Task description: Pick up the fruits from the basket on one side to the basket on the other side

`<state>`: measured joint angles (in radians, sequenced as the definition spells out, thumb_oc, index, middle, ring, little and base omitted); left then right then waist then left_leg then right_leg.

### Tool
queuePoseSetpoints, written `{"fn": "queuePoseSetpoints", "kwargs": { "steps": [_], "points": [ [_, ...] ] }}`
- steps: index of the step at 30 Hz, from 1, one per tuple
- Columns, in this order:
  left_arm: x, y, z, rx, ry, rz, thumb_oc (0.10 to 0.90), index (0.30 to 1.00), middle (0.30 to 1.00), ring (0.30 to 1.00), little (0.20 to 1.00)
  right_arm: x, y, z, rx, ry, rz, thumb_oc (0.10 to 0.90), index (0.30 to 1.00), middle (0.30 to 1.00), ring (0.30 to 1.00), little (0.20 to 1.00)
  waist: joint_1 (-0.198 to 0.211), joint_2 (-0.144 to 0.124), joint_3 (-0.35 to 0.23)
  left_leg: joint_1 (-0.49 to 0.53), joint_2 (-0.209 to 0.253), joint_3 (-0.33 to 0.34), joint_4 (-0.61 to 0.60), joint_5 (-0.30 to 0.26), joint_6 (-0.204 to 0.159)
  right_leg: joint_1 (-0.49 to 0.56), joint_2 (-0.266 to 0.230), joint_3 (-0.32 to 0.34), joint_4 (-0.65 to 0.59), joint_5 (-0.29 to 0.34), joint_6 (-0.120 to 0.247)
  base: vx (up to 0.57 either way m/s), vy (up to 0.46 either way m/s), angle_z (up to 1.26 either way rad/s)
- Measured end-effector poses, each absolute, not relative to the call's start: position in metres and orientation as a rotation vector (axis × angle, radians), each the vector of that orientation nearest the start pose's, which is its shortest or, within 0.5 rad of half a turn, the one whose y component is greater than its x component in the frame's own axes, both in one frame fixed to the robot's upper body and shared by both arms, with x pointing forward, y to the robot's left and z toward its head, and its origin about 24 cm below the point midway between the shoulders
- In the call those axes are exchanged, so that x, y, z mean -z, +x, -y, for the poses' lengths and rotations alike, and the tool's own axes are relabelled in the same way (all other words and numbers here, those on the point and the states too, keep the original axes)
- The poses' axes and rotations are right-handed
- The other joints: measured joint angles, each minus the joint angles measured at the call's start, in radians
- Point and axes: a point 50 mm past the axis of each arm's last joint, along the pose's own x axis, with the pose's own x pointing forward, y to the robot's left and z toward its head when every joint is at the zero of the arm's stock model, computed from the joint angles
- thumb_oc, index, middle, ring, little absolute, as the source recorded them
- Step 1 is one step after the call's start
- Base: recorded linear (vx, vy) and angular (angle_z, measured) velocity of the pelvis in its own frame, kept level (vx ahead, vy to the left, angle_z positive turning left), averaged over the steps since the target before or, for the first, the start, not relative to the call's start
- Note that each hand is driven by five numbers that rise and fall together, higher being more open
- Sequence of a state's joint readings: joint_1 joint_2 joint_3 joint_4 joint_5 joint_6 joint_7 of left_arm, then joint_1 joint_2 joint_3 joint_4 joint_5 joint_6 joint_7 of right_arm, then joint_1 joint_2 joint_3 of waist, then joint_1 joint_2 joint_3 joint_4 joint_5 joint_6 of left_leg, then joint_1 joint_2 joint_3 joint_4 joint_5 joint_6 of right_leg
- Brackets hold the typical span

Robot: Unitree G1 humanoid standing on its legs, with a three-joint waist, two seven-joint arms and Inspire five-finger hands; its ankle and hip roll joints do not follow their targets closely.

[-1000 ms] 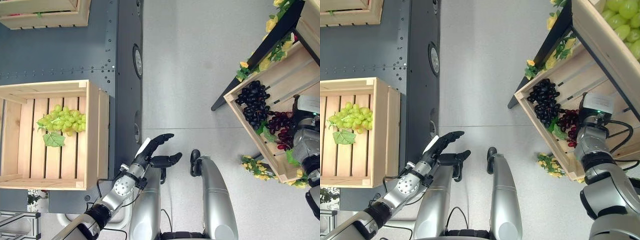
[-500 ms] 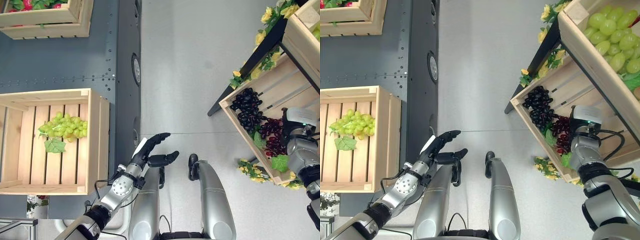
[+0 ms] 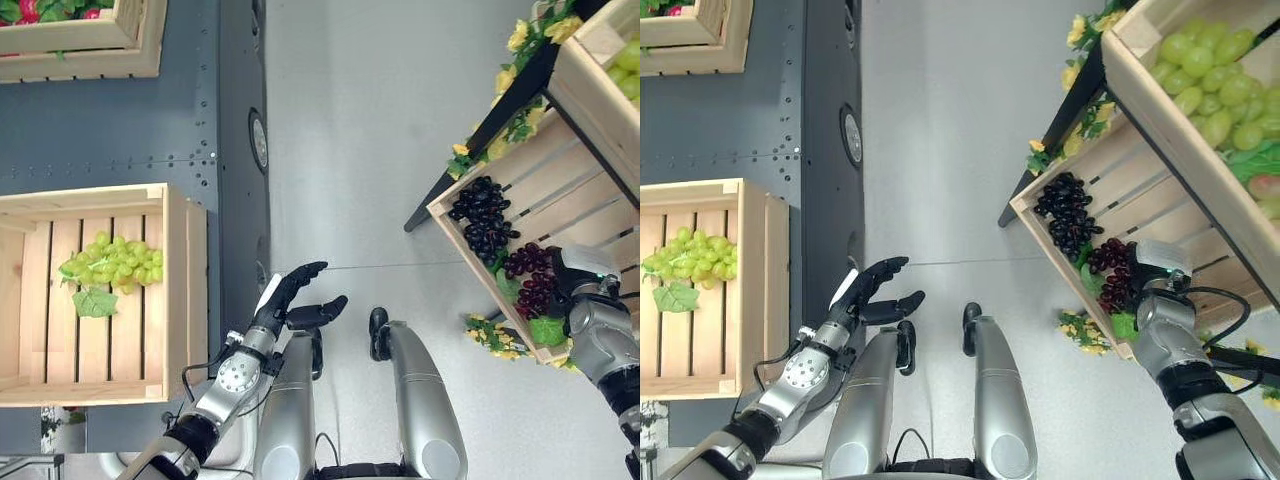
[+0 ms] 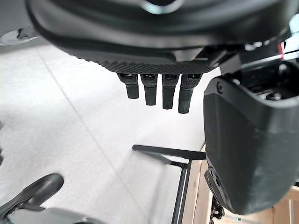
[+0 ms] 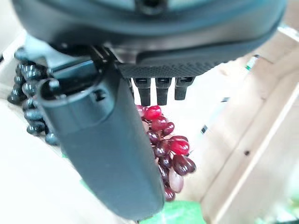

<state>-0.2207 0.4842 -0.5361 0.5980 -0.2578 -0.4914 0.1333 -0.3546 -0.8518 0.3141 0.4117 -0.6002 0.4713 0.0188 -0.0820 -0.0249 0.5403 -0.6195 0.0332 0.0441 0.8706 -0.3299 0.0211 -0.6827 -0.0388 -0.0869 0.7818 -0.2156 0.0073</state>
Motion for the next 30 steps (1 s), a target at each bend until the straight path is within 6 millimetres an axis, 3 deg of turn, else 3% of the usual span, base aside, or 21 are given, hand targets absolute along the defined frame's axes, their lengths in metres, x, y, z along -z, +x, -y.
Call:
{"fn": "queuePoseSetpoints", "kwargs": {
  "steps": [10, 17, 25, 30],
  "points": [
    [0.008, 0.262, -0.18, 0.217, 0.328, -0.01, 0.8, 0.9, 0.9, 0.9, 0.9, -0.079, 0.277, 0.32, 0.374, -1.386, -0.351, 0.8, 0.9, 0.9, 0.9, 0.9, -0.026, -0.014, -0.001, 0.019, 0.004, 0.021, -0.026, -0.005, 0.005, 0.01, 0.009, 0.02, -0.022, 0.011, 0.004, -0.03, 0.015, -0.05],
    [0.008, 0.263, -0.178, 0.173, 0.31, -0.009, 0.8, 0.9, 0.9, 0.9, 0.9, -0.111, 0.272, 0.295, 0.477, -1.344, 0.065, 0.8, 0.9, 0.9, 0.9, 0.9, -0.062, -0.011, -0.005, 0.022, 0.005, 0.033, -0.028, -0.007, 0.008, 0.011, 0.008, 0.027, -0.029, 0.014, 0.01, -0.02, 0.028, -0.04],
    [0.015, 0.261, -0.173, 0.164, 0.305, -0.033, 0.8, 0.9, 0.9, 0.9, 0.9, -0.125, 0.272, 0.269, 0.419, -1.328, 0.357, 0.8, 0.9, 0.9, 0.9, 0.9, -0.061, -0.012, -0.005, 0.029, 0.007, 0.039, -0.034, -0.007, 0.008, 0.011, 0.008, 0.03, -0.028, 0.013, 0.008, 0.0, 0.0, 0.0],
    [0.017, 0.261, -0.175, 0.143, 0.317, -0.037, 0.8, 0.9, 0.9, 0.9, 0.9, -0.123, 0.279, 0.247, 0.302, -1.311, 0.429, 0.8, 0.9, 0.9, 0.9, 0.9, -0.055, -0.011, -0.006, 0.03, 0.006, 0.038, -0.035, -0.007, 0.008, 0.011, 0.006, 0.028, -0.025, 0.011, 0.005, 0.0, -0.007, 0.0]
  ]
}}
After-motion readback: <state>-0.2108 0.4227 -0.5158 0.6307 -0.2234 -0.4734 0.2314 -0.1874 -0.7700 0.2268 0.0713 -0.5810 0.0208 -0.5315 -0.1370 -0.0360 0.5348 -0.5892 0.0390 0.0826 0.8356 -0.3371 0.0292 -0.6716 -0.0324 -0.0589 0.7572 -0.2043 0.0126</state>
